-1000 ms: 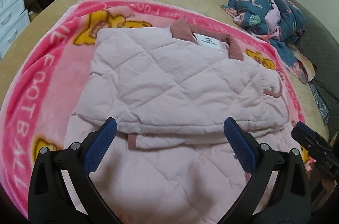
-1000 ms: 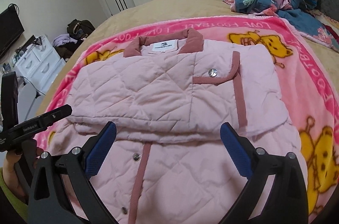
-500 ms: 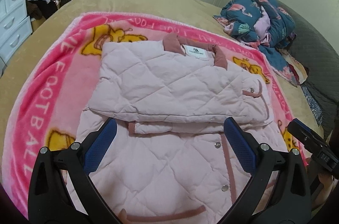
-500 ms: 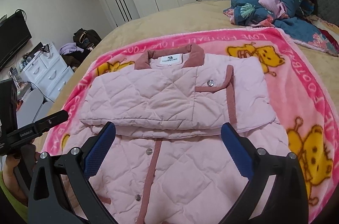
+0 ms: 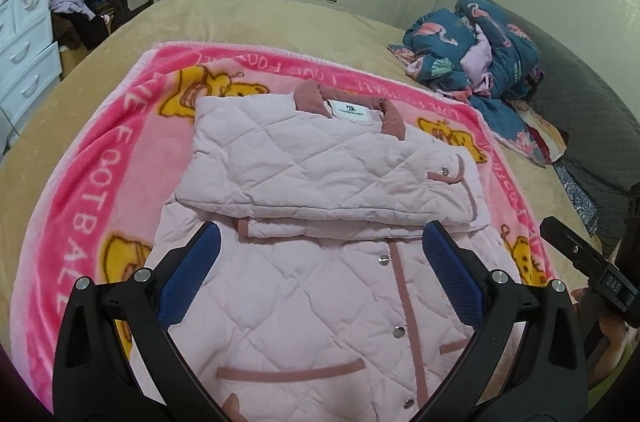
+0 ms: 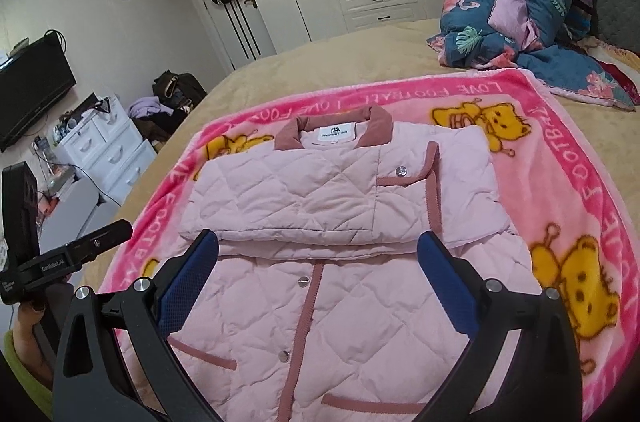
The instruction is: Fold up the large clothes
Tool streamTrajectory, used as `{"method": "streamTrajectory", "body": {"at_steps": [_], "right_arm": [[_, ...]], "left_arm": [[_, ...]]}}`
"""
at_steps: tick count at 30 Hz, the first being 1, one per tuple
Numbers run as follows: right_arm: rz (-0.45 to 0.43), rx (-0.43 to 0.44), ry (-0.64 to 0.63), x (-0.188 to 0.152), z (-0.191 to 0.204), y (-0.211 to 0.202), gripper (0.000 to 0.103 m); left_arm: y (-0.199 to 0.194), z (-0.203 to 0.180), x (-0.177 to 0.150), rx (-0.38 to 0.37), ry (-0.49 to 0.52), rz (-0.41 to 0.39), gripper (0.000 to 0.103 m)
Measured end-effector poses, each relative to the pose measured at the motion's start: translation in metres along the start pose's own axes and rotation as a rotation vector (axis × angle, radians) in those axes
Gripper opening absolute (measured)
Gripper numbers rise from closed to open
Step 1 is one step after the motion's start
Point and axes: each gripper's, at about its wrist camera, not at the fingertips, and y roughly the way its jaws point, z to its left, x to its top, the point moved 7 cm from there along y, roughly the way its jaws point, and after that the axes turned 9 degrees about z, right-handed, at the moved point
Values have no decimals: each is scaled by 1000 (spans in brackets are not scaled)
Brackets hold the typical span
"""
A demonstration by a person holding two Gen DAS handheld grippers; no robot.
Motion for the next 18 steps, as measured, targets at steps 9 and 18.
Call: {"method": "streamTrajectory", "body": {"at_steps": [9,18], "right_arm": [[-24,10,-17,-6,7,-26,99],[-33,2,-39,-17,9,-43,99]], "left_arm": [[-24,-9,-13,-21,10,-26,95],[-40,-7,-29,-20,8,-39,95]]}}
